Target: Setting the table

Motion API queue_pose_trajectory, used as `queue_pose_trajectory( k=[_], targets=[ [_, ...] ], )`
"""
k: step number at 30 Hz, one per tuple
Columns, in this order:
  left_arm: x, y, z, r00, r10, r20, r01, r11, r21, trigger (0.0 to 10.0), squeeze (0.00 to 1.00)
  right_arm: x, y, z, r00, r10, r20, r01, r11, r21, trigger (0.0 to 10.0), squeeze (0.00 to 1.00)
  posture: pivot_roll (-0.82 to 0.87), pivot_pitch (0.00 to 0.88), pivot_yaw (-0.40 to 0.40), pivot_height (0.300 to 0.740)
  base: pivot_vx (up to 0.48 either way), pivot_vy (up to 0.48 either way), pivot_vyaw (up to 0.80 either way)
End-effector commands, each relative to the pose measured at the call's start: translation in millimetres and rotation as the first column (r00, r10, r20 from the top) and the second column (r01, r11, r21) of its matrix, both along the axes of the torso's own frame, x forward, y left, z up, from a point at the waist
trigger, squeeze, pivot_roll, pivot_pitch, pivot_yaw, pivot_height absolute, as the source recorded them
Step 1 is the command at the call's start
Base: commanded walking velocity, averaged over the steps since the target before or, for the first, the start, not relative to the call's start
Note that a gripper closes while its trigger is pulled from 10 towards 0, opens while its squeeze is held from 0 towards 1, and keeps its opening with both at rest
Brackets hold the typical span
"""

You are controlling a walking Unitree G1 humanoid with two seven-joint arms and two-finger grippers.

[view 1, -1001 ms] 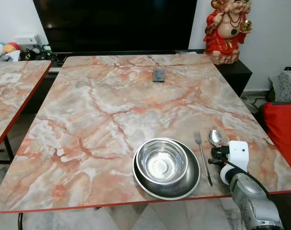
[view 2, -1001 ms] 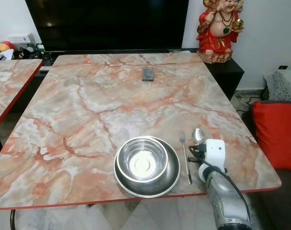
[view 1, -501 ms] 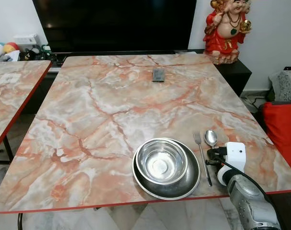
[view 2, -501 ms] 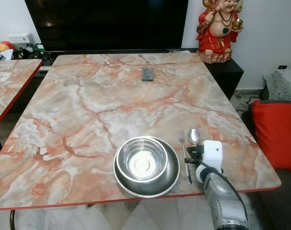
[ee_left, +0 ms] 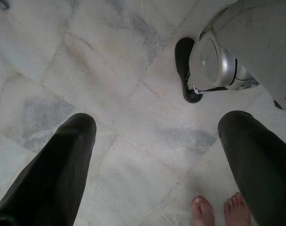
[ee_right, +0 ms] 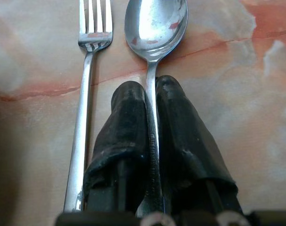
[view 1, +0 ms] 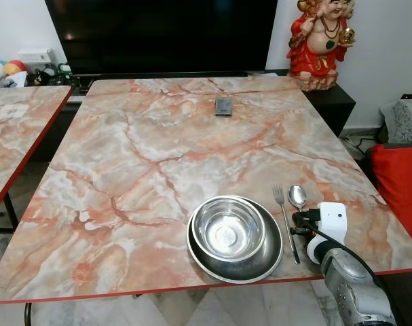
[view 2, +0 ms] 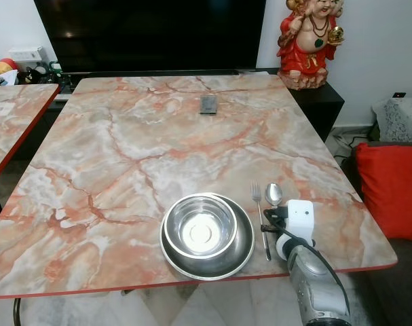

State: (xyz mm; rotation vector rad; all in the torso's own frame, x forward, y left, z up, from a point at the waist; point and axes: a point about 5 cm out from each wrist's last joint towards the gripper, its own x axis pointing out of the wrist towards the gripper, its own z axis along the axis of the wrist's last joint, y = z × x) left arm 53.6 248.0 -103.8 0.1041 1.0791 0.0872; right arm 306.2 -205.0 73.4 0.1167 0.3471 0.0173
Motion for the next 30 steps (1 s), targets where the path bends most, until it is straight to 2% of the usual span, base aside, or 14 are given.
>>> queue_pose_trajectory(
  k=[1, 2, 3, 6, 30],
  targets=[
    [-8.0, 1.8, -0.8, 1.0, -0.003, -0.026, 0.003, 1.0, 0.005, 10.0, 0.0, 1.1, 1.1, -1.2, 1.0, 0.0, -0.008, 0.0, 1.0, 0.003, 10.0, 0.32, -0.05, 0.101, -0.008, 0.74, 0.0, 0.0, 0.0],
    [-8.0, 1.8, -0.8, 1.0, -0.002, -0.026, 0.003, 1.0, 0.005, 10.0, 0.0, 1.1, 1.1, -1.2, 1.0, 0.0, -0.008, 0.0, 1.0, 0.003, 10.0, 0.32, -0.05, 0.101, -0.008, 0.74, 0.0, 0.0, 0.0],
    [-8.1, 1.8, -0.8, 1.0, -0.002, -0.026, 0.002, 1.0, 0.005, 10.0, 0.0, 1.1, 0.8, -1.1, 1.0, -0.002, -0.008, 0.002, 1.0, 0.002, 10.0, 0.27, -0.05, 0.103, -0.007, 0.74, 0.0, 0.0, 0.0],
    [-7.9, 1.9, -0.7, 1.0, -0.002, -0.025, 0.002, 1.0, 0.005, 10.0, 0.0, 1.2, 0.2, -1.1, 1.0, -0.007, -0.006, 0.007, 1.0, -0.003, 10.0, 0.25, -0.05, 0.106, -0.007, 0.74, 0.0, 0.0, 0.0],
    [-8.3, 1.8, -0.8, 1.0, 0.003, -0.024, -0.003, 1.0, 0.007, 10.0, 0.0, 7.2, 2.3, -0.8, 1.0, -0.009, 0.007, 0.009, 1.0, 0.006, 10.0, 0.31, -0.04, 0.116, -0.007, 0.74, 0.0, 0.0, 0.0]
  ],
)
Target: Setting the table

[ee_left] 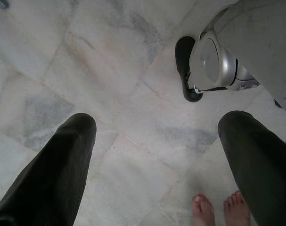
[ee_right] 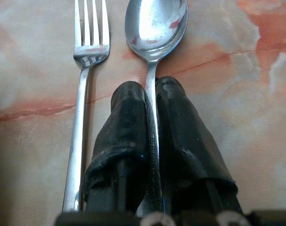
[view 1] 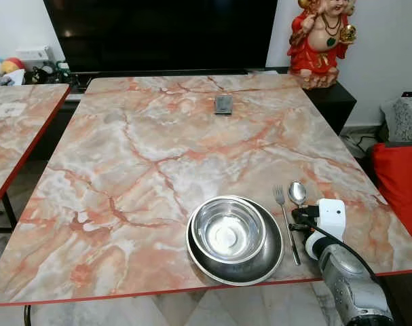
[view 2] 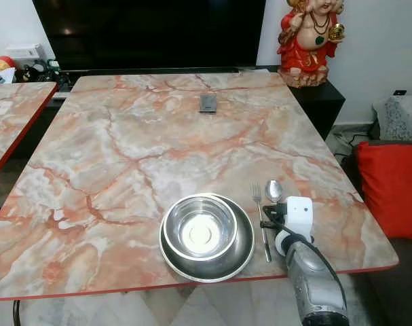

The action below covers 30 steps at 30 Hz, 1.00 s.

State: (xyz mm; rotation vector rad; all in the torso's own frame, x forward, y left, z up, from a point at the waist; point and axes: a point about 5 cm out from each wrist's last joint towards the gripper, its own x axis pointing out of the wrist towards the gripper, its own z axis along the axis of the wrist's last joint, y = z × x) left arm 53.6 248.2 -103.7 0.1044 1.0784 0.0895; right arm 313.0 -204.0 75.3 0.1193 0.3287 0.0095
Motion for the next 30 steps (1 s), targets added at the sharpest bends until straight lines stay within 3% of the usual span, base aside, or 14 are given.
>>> queue_pose_trajectory(
  k=[1, 7, 9, 18, 19, 28, 29, 30],
  targets=[
    [-8.4, 1.7, -0.8, 1.0, 0.001, -0.025, -0.001, 1.0, 0.005, 10.0, 0.0, 0.3, 1.3, -2.7, 1.0, 0.0, -0.011, 0.0, 1.0, 0.004, 10.0, 0.31, -0.04, 0.116, -0.007, 0.74, 0.0, 0.0, 0.0],
    [-8.5, 1.7, -0.8, 1.0, 0.003, -0.025, -0.002, 1.0, 0.005, 10.0, 0.0, 0.1, 1.6, -3.4, 1.0, 0.002, -0.016, -0.002, 1.0, 0.002, 10.0, 0.33, -0.04, 0.117, -0.008, 0.74, 0.0, 0.0, 0.0],
    [-8.5, 1.7, -0.8, 1.0, 0.003, -0.024, -0.003, 1.0, 0.005, 10.0, 0.0, 0.1, 1.6, -3.4, 1.0, 0.005, -0.015, -0.005, 1.0, -0.004, 10.0, 0.42, -0.04, 0.117, -0.008, 0.74, 0.0, 0.0, 0.0],
    [-8.2, 1.8, -0.7, 1.0, 0.004, -0.023, -0.003, 1.0, 0.005, 10.0, 0.0, 0.0, 1.6, -3.8, 1.0, 0.006, -0.015, -0.007, 1.0, -0.013, 10.0, 0.42, -0.04, 0.116, -0.008, 0.74, 0.0, 0.0, 0.0],
    [-8.1, 1.8, -0.7, 1.0, 0.003, -0.023, -0.003, 1.0, 0.005, 10.0, 0.0, -0.1, 1.5, -3.9, 1.0, 0.006, -0.016, -0.006, 1.0, -0.013, 10.0, 0.68, -0.04, 0.116, -0.008, 0.74, 0.0, 0.0, 0.0],
    [-8.0, 2.0, -0.7, 1.0, 0.003, -0.023, -0.003, 1.0, 0.007, 10.0, 0.0, -0.6, 0.9, -3.9, 1.0, 0.002, -0.014, -0.003, 1.0, -0.018, 10.0, 0.62, -0.04, 0.115, -0.008, 0.74, 0.0, 0.0, 0.0],
    [-8.0, 2.0, -0.7, 1.0, 0.003, -0.023, -0.003, 1.0, 0.007, 10.0, 0.0, -0.6, 0.8, -3.9, 1.0, 0.002, -0.014, -0.002, 1.0, -0.019, 10.0, 0.56, -0.04, 0.115, -0.008, 0.74, 0.0, 0.0, 0.0],
    [-8.0, 1.9, -0.7, 1.0, 0.003, -0.023, -0.003, 1.0, 0.007, 10.0, 0.0, -0.6, 0.5, -3.9, 1.0, 0.0, -0.014, -0.001, 1.0, -0.023, 10.0, 0.33, -0.04, 0.115, -0.008, 0.74, 0.0, 0.0, 0.0]
  ],
)
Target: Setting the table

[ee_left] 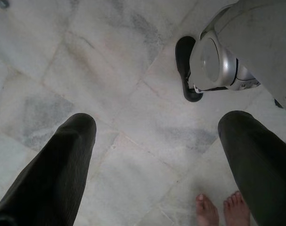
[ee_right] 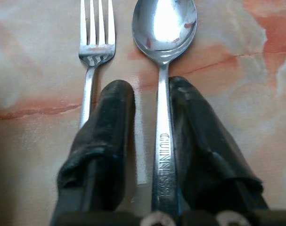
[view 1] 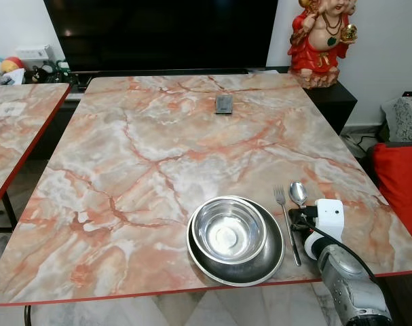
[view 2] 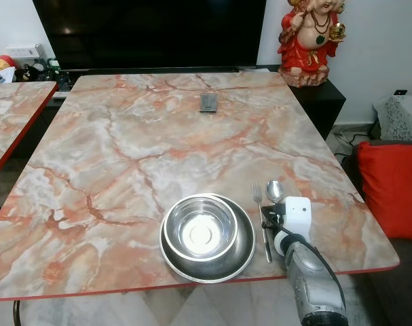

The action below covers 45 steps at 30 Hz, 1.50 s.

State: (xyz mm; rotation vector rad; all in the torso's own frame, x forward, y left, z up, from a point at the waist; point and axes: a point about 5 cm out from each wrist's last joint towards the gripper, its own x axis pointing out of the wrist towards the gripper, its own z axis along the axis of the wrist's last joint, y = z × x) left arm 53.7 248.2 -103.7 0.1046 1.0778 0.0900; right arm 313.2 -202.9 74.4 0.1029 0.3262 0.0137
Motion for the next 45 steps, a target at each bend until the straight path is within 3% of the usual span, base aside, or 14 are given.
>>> queue_pose_trajectory(
  k=[1, 2, 19, 22, 33, 37, 42, 45],
  targets=[
    [-8.1, 1.9, -1, 1.0, 0.003, -0.024, -0.003, 1.0, 0.006, 10.0, 0.0, -0.8, -0.8, -3, 1.0, -0.007, -0.016, 0.007, 1.0, -0.01, 10.0, 0.11, -0.04, 0.115, -0.008, 0.74, 0.0, 0.0, 0.0],
    [-8.1, 1.9, -1, 1.0, 0.002, -0.024, -0.002, 1.0, 0.006, 10.0, 0.0, -0.8, -1.0, -3, 1.0, -0.009, -0.015, 0.008, 1.0, -0.011, 10.0, 0.0, -0.04, 0.115, -0.008, 0.74, 0.0, 0.0, 0.0],
    [-7.8, 1.7, -1, 1.0, 0.003, -0.023, -0.003, 1.0, 0.005, 10.0, 0.0, -0.2, -3.9, -2, 0.999, -0.039, -0.013, 0.039, 0.999, -0.032, 10.0, 0.0, -0.04, 0.115, -0.007, 0.74, 0.0, 0.0, 0.0],
    [-7.7, 2.0, -1, 1.0, 0.002, -0.024, -0.002, 1.0, 0.005, 10.0, 0.0, -0.9, -5.7, -4, 0.999, -0.041, -0.014, 0.039, 0.993, -0.112, 10.0, 0.0, -0.04, 0.115, -0.006, 0.74, 0.0, 0.0, 0.0],
    [-7.7, 2.0, -1, 1.0, 0.0, -0.024, 0.0, 1.0, 0.004, 10.0, 0.0, -0.9, -2.6, -3, 0.999, -0.051, 0.005, 0.051, 0.986, -0.156, 10.0, 0.0, -0.03, 0.115, -0.006, 0.74, 0.0, 0.0, 0.0],
    [-7.8, 2.0, -1, 1.0, 0.0, -0.024, 0.0, 1.0, 0.004, 10.0, 0.0, 0.1, -5.0, 1, 0.996, -0.074, 0.042, 0.08, 0.983, -0.162, 10.0, 0.0, -0.04, 0.115, -0.006, 0.74, 0.0, 0.0, 0.0],
    [-7.7, 2.0, -1, 1.0, -0.001, -0.024, 0.002, 1.0, 0.004, 10.0, 0.0, 3.4, -3.6, 15, 0.983, -0.098, 0.156, 0.11, 0.991, -0.073, 10.0, 0.0, -0.04, 0.113, -0.005, 0.74, 0.0, 0.0, 0.0],
    [-7.7, 2.1, -1, 1.0, 0.0, -0.024, 0.0, 1.0, 0.004, 10.0, 0.0, 4.1, -4.2, 19, 0.976, -0.111, 0.188, 0.126, 0.99, -0.07, 10.0, 0.0, -0.04, 0.111, -0.005, 0.74, 0.0, 0.0, 0.0]
  ],
)
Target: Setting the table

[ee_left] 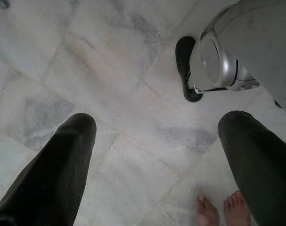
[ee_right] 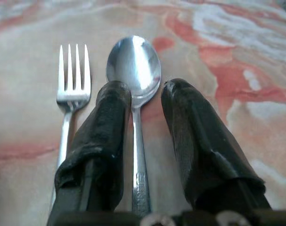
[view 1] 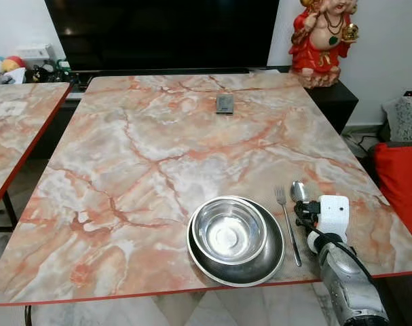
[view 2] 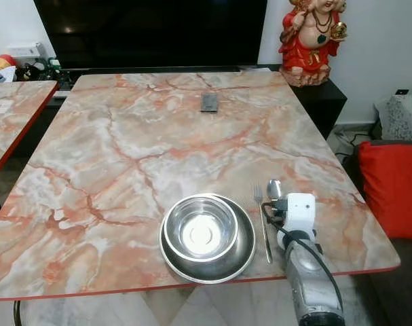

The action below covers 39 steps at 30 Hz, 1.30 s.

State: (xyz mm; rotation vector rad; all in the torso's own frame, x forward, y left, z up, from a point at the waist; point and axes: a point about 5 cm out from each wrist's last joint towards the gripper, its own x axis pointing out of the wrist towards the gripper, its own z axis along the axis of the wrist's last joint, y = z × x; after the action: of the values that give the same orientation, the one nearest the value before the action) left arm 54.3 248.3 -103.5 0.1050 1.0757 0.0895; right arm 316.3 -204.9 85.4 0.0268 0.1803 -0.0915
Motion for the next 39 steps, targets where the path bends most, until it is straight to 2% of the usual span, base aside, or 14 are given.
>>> queue_pose_trajectory(
  k=[1, 4, 9, 13, 17, 21, 30, 39],
  targets=[
    [-8.2, 2.1, -1, 1.0, 0.001, -0.026, 0.0, 1.0, 0.004, 10.0, 0.0, 1.1, -2.2, 8, 0.999, -0.018, 0.045, 0.018, 1.0, 0.01, 10.0, 0.0, -0.04, 0.111, -0.005, 0.74, 0.0, 0.0, 0.0],
    [-8.4, 2.4, -1, 1.0, 0.005, -0.025, -0.005, 1.0, 0.005, 10.0, 0.0, 1.9, -6.2, 16, 0.993, -0.057, 0.099, 0.056, 0.998, 0.01, 10.0, 0.0, -0.03, 0.106, -0.003, 0.74, 0.0, 0.0, 0.0],
    [-8.7, 3.3, 0, 0.999, 0.042, -0.009, -0.042, 0.999, 0.014, 10.0, 0.0, 1.1, -15.0, 41, 0.958, -0.111, 0.264, 0.111, 0.994, 0.013, 10.0, 0.0, -0.03, 0.091, -0.002, 0.74, 0.0, 0.0, 0.0],
    [-8.0, 3.1, 0, 0.999, 0.055, -0.002, -0.055, 0.998, 0.018, 10.0, 0.0, -0.4, -16.2, 47, 0.95, -0.086, 0.301, 0.095, 0.995, -0.016, 10.0, 0.0, -0.04, 0.063, -0.001, 0.74, 0.0, 0.0, 0.0],
    [-6.4, 2.6, 0, 0.999, 0.05, -0.003, -0.05, 0.998, 0.022, 10.0, 0.0, -0.6, -17.9, 50, 0.943, -0.083, 0.321, 0.098, 0.995, -0.029, 10.0, 0.0, -0.04, 0.038, 0.001, 0.74, 0.0, 0.0, 0.0],
    [-2.1, 1.4, 0, 0.999, 0.044, 0.004, -0.044, 0.999, 0.017, 10.0, 0.0, 1.3, -11.2, 46, 0.944, -0.072, 0.321, 0.083, 0.996, -0.022, 10.0, 0.0, -0.06, 0.0, 0.004, 0.74, 0.0, 0.0, 0.0],
    [9.7, 0.3, 1, 0.998, 0.049, 0.027, -0.05, 0.999, 0.019, 10.0, 0.0, 5.8, -5.7, 46, 0.936, -0.106, 0.336, 0.105, 0.994, 0.022, 10.0, 0.0, -0.06, 0.0, 0.014, 0.74, 0.0, 0.0, 0.0],
    [13.4, 0.9, 1, 0.997, 0.07, 0.033, -0.071, 0.997, 0.012, 10.0, 0.0, 4.5, -0.3, 41, 0.937, -0.112, 0.332, 0.103, 0.994, 0.046, 10.0, 0.0, -0.06, 0.0, 0.014, 0.74, 0.0, 0.0, 0.0]
  ],
)
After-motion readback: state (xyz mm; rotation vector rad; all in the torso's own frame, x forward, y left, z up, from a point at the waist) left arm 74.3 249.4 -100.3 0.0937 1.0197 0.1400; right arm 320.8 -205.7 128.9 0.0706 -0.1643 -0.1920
